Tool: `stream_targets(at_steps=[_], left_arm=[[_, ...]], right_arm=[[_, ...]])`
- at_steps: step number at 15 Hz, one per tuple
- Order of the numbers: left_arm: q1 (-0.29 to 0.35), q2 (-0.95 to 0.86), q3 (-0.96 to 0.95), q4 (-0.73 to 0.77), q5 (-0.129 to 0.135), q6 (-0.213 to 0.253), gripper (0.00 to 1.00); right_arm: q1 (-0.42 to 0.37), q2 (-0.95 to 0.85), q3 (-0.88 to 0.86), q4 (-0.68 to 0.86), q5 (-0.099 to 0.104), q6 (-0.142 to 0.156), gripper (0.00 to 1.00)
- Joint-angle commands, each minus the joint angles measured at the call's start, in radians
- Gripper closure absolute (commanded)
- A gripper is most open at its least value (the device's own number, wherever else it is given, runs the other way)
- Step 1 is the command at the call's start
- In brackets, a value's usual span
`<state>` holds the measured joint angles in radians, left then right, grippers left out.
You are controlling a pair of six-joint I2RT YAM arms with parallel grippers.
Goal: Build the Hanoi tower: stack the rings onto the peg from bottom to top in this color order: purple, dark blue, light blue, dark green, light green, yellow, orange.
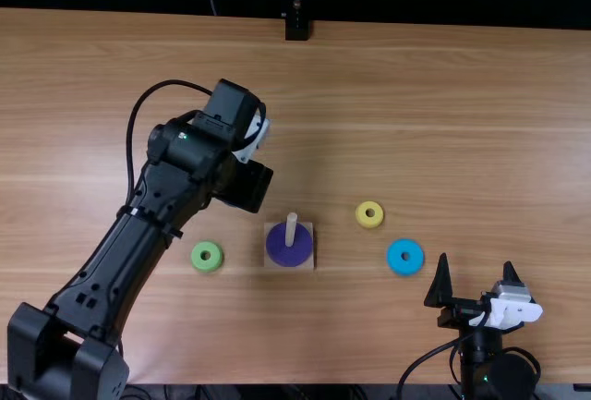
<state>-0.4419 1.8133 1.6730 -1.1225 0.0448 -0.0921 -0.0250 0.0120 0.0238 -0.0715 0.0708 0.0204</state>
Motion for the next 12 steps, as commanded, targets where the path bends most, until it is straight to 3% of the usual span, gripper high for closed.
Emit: stream_targets(at_steps=[1, 5, 8, 12], left_arm=[[-0.024, -0.034, 0.065, -0.035, -0.001, -0.075, 1.0], [-0.077, -0.035, 0.188, -0.192, -0.001, -0.088, 1.0], [-0.112, -0.032, 0.231, -0.203, -0.002, -0.162, 1.0], [-0.155, -0.032, 0.248, -0.205, -0.001, -0.199, 1.0]], right_arm=[[-0.009, -0.012, -0.009, -0.014, -0.006, 0.0, 0.0], [-0.009, -0.012, -0.01, -0.014, -0.006, 0.0, 0.0], [-0.01, -0.012, -0.01, -0.014, -0.006, 0.0, 0.0], [-0.009, -0.012, -0.01, -0.014, -0.006, 0.0, 0.0]])
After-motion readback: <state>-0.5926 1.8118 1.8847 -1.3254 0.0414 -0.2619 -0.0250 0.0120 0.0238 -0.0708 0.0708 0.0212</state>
